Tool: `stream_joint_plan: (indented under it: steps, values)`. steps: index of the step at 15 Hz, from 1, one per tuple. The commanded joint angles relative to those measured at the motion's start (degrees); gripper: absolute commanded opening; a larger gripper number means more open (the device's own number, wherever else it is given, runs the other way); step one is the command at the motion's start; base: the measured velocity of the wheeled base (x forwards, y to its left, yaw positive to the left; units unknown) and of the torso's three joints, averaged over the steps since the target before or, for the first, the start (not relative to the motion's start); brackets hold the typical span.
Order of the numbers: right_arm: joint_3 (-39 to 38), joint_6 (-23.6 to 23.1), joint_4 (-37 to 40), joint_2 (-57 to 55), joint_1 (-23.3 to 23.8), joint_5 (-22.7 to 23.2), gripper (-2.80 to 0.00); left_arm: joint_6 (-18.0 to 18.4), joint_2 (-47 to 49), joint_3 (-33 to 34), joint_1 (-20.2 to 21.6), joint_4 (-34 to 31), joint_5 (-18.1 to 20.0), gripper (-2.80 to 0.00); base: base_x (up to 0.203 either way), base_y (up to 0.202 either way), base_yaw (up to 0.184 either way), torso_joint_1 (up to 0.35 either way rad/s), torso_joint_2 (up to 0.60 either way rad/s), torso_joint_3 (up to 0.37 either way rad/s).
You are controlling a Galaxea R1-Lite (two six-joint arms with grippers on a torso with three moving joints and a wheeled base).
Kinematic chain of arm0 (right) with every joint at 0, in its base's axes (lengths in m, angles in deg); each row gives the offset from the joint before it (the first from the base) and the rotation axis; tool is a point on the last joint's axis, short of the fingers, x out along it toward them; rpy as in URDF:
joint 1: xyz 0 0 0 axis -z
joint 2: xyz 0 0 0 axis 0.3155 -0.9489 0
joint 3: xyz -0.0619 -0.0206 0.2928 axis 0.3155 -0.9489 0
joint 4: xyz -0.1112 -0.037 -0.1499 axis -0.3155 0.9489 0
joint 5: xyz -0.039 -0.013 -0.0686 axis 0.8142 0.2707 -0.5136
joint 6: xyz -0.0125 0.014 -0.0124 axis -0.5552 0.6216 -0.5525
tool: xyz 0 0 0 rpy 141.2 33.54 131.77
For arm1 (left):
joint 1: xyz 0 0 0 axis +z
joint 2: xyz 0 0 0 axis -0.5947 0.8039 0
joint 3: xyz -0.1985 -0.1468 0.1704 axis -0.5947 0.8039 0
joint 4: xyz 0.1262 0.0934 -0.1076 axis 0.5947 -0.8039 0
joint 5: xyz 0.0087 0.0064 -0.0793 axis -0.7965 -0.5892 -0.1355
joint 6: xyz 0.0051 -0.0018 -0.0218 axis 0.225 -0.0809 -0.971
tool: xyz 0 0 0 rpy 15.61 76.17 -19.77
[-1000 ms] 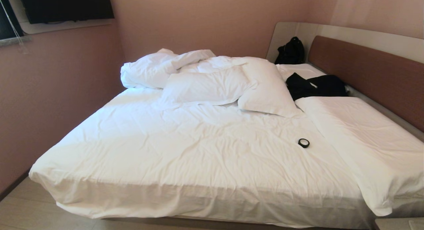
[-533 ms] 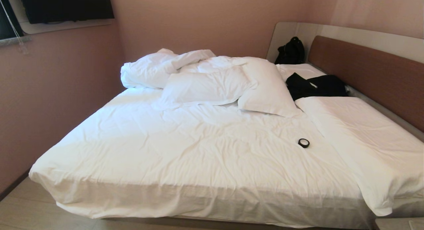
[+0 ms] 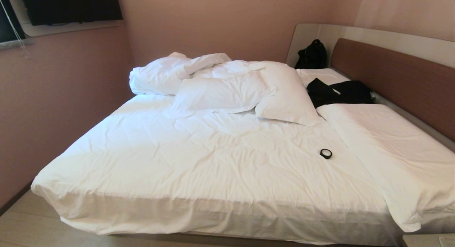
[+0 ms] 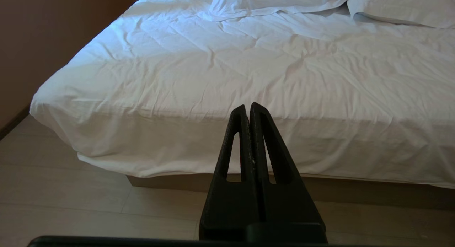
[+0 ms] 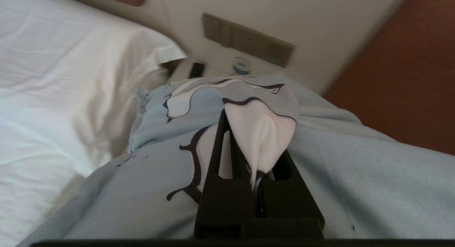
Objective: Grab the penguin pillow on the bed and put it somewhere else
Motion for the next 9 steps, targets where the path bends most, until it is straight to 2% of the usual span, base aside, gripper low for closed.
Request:
stream_joint_plan:
  steps: [1,5,9]
  values:
    - [2.94,-3.93,0.69,-4.50,4.24,4.49,-2.80,-0.05,-0.02,0.09,0.07,0.00,-0.02,-2.80,0.000,0.000,0.000,0.000,0.00,0.000]
    - [6.28,-6.97,0.91,-8.25,10.36,10.36,-2.80,-0.05,-0.02,0.09,-0.01,0.01,-0.02,-2.80,0.000,0.000,0.000,0.000,0.00,0.000]
    - [6.67,-11.43,0.89,-12.54,14.87,11.16,-2.80,-0.05,-0.02,0.09,-0.01,0.07,-0.02,-2.80,0.000,0.000,0.000,0.000,0.00,0.000]
